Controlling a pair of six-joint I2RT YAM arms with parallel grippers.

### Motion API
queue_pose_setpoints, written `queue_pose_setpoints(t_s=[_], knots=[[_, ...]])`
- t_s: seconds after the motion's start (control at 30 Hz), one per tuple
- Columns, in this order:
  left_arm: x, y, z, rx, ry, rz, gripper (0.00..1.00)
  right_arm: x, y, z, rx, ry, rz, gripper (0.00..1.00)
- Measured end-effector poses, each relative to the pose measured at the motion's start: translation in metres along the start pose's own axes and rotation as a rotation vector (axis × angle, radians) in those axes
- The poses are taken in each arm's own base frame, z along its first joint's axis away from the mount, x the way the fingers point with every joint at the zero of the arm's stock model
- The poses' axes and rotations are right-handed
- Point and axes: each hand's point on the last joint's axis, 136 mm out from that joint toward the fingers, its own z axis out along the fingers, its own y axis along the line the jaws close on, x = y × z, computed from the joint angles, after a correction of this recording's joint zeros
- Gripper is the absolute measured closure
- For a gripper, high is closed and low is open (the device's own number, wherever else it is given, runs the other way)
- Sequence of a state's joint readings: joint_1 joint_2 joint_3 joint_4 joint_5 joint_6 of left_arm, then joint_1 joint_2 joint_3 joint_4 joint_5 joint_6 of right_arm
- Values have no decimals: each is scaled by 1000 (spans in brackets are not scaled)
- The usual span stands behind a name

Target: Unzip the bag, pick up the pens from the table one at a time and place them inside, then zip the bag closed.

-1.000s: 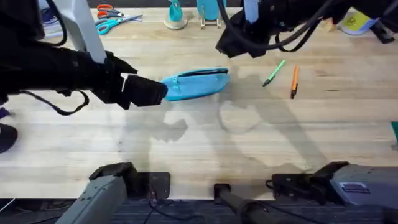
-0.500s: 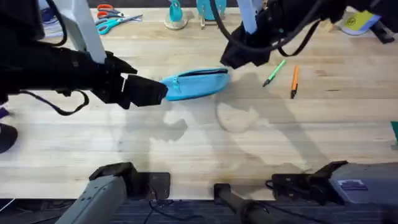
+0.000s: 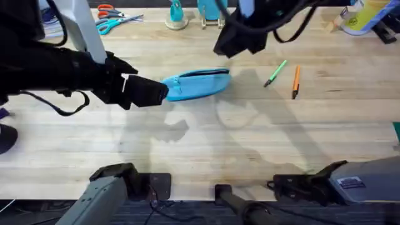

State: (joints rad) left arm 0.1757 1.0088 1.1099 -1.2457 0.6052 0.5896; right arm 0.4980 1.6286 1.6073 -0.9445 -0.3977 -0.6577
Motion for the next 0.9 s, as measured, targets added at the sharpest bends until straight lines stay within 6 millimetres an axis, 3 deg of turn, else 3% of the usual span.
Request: queue_pose_setpoints(t_s=[0.23, 0.9], knots=[[0, 0, 0, 0, 0, 0, 5, 22, -6, 39, -68, 86, 31, 973], [0, 0, 0, 0, 0, 0, 5, 41, 3, 63, -148, 161, 35, 974]])
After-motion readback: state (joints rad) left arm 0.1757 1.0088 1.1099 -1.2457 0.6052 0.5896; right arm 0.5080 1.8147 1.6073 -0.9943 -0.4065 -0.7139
